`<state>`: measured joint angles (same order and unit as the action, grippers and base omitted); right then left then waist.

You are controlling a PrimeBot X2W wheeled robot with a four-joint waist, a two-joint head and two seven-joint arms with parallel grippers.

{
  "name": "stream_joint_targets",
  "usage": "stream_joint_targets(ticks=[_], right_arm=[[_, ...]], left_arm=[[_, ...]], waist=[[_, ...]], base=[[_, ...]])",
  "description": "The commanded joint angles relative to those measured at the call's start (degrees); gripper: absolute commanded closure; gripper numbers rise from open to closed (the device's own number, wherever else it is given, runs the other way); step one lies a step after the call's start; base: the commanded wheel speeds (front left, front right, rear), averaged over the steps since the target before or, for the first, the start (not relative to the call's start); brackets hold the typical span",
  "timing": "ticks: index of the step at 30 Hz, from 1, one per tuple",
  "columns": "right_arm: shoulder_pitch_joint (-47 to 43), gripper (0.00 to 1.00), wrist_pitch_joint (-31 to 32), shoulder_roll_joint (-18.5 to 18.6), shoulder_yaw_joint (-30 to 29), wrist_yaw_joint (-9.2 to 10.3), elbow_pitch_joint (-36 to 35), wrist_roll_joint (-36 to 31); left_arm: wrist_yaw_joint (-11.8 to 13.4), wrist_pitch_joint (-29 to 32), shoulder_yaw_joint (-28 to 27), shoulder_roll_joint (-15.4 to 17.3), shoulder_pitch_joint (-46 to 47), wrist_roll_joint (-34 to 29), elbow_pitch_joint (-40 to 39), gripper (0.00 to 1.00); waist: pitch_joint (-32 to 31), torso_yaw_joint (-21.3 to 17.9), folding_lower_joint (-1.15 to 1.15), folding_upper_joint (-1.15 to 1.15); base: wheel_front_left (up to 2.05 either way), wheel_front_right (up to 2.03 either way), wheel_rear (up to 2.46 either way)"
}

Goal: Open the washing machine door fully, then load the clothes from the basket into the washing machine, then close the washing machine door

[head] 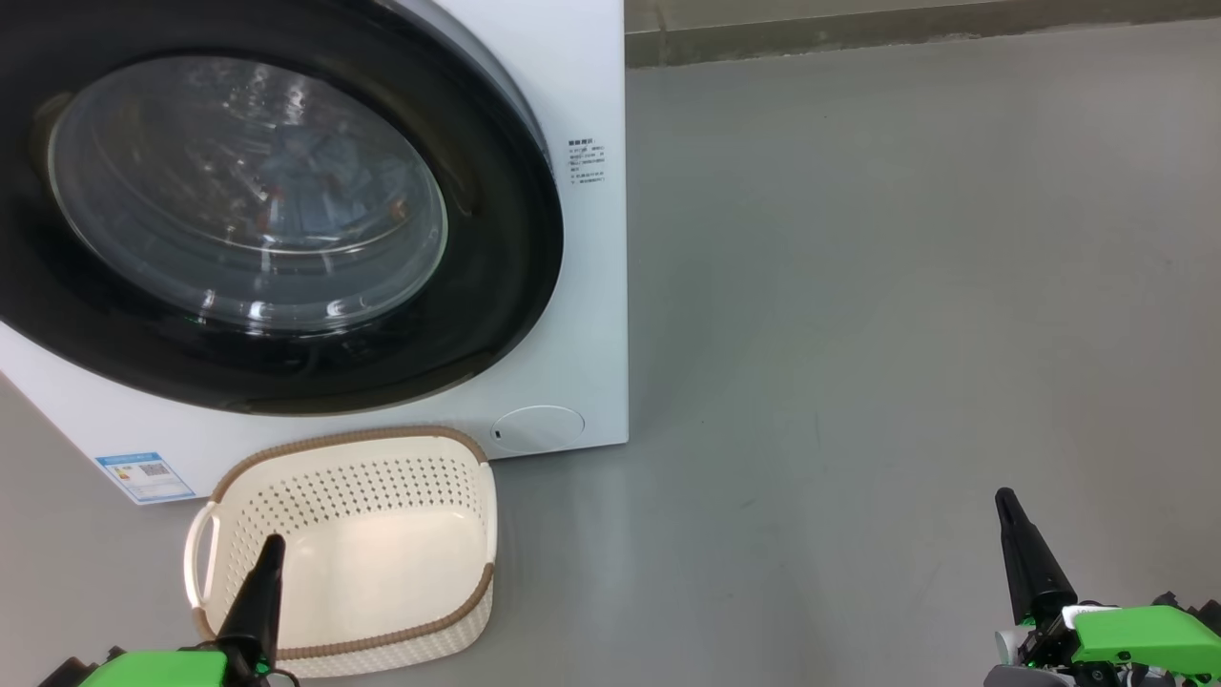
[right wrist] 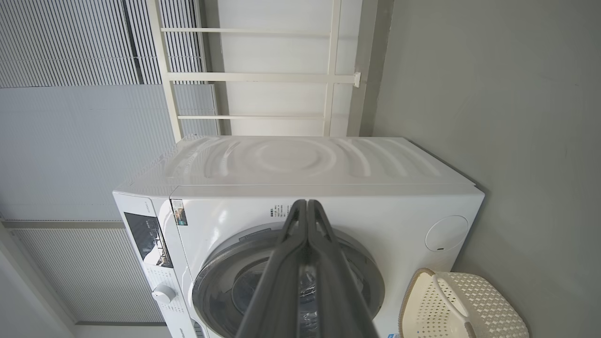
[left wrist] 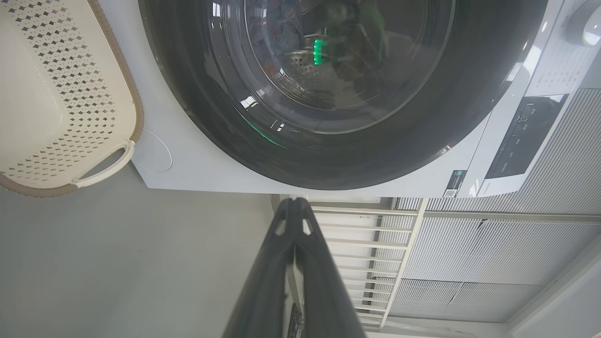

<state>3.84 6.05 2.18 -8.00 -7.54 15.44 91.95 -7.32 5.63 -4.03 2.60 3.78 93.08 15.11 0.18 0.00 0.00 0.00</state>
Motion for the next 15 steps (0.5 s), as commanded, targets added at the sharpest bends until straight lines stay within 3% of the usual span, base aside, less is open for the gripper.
stream_joint_targets(ticks=[1, 15], right_arm=[[2.35, 1.0, 0.43, 0.7, 1.49, 0.05, -1.42, 0.22], [2.35, 1.0, 0.43, 0.7, 1.49, 0.05, -1.42, 0.22]], left_arm=[[-0.16, 0.41, -1.94, 0.7, 2.36, -0.46, -1.08, 1.0], [-0.17, 0.51, -2.06, 0.62, 2.37, -0.56, -1.08, 1.0]], waist=[[0.0, 0.0, 0.0, 0.0], [0.0, 0.0, 0.0, 0.0]], base=[[0.0, 0.0, 0.0], [0.0, 0.0, 0.0]])
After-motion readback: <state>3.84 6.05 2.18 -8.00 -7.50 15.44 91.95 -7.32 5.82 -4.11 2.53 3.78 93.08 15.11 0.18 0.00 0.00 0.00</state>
